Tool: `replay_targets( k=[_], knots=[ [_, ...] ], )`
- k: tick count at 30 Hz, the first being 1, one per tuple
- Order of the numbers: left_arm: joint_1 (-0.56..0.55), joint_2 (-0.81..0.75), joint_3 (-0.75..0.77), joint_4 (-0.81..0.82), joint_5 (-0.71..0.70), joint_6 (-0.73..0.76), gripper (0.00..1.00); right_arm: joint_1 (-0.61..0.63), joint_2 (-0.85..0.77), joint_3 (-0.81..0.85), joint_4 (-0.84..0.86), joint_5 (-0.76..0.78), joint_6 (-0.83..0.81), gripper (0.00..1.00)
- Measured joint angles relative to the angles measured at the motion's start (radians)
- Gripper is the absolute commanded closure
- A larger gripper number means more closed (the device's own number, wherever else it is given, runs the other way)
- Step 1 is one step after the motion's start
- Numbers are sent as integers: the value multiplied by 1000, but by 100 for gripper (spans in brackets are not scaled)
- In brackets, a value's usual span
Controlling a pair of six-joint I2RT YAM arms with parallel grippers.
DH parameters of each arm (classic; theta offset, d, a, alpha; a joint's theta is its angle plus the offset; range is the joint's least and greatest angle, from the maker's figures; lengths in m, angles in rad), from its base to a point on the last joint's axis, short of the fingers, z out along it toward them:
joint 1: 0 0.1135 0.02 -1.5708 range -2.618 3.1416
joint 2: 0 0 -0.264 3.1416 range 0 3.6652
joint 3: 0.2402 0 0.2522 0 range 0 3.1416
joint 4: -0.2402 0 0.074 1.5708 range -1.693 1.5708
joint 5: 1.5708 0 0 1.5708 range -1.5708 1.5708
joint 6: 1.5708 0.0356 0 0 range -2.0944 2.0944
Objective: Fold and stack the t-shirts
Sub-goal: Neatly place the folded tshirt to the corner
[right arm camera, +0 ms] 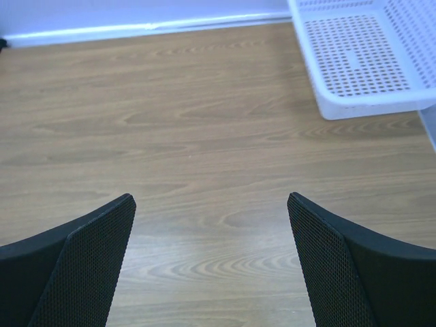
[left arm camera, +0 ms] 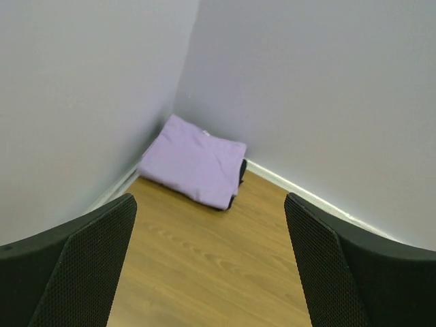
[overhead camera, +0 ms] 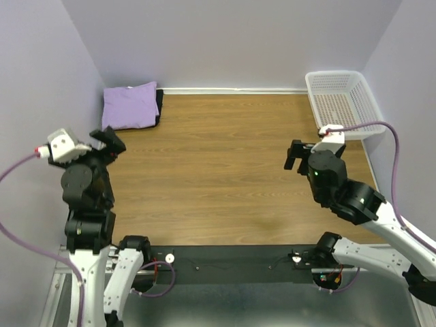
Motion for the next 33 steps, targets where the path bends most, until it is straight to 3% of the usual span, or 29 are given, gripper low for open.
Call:
replay_targets(
  k=[5,12,19,22,33],
  knots=[
    [-33,-167,-105,-119,-109,-49,2,0,-109,-64,-1,66,0,0],
    [-64,-409,-223,-69,-136,-33,2,0,-279,-202,-1,159,41,0],
    [-72,-457,-385,-19,-136,-49,1,-1,-373,-280,-2,224,93,0],
    [-74,-549,-477,37,-144,-51,1,-1,-385,-284,-1,244,104,0],
    [-70,-555,-494,137,-154,-47,2,-1,-386,-284,-1,248,105,0]
  ],
)
